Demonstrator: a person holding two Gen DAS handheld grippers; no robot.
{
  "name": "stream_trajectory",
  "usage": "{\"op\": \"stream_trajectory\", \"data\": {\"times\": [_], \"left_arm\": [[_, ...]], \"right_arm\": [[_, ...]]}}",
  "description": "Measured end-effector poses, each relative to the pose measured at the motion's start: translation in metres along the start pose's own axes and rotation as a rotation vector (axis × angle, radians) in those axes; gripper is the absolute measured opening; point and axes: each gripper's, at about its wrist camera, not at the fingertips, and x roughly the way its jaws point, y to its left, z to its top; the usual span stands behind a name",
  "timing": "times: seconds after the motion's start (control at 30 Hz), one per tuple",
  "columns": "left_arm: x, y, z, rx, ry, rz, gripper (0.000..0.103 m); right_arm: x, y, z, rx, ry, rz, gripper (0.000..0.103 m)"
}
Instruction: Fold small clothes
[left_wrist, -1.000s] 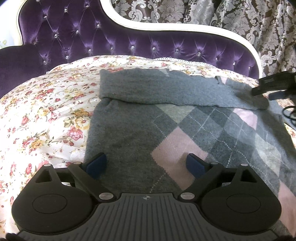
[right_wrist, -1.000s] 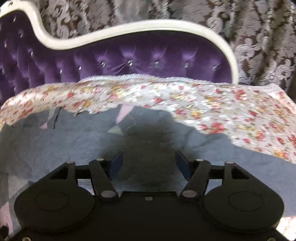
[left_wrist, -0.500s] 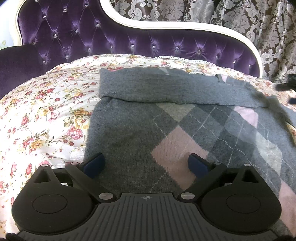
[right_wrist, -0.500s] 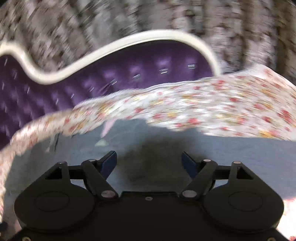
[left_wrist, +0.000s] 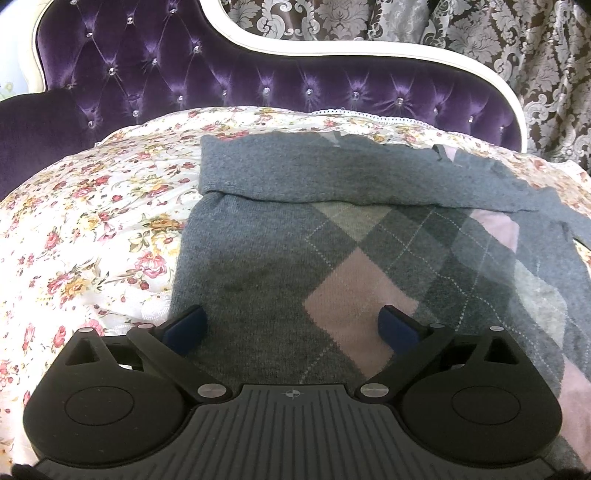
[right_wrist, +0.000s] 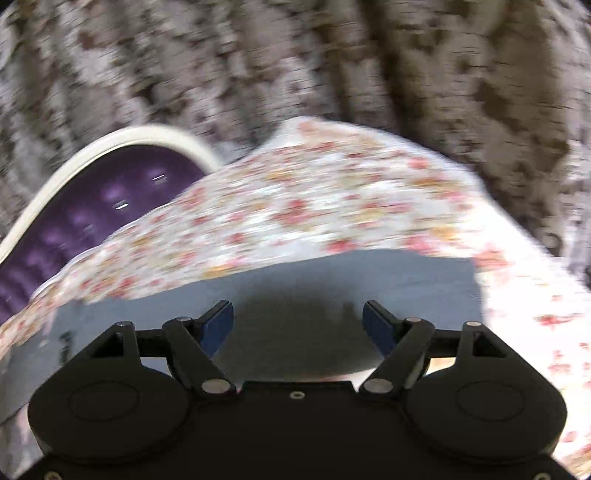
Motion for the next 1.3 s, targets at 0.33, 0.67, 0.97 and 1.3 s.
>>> {"op": "stream_trajectory", "data": {"times": [0.33, 0.67, 0.97, 1.3], "left_arm": [[0.000, 0.000, 0.000, 0.000, 0.001, 0.001, 0.103], [0.000, 0.000, 0.000, 0.000, 0.001, 0.002, 0.103], [0.000, 0.000, 0.000, -0.002, 0.001, 0.000, 0.103], [0.000, 0.001, 0.000, -0.005, 0.002, -0.002, 0.103]], "right_arm": [[0.018, -0.110, -0.002, 0.321, 0.020, -0.054, 0.083], [0.034, -0.123, -0.007, 0.322, 0.050, 0.019, 0.052], [-0.015, -0.066, 0.030, 0.146, -0.024, 0.088, 0.007], [-0.052, 0.094, 0.075, -0.087, -0.106, 0.362, 0.012]]}}
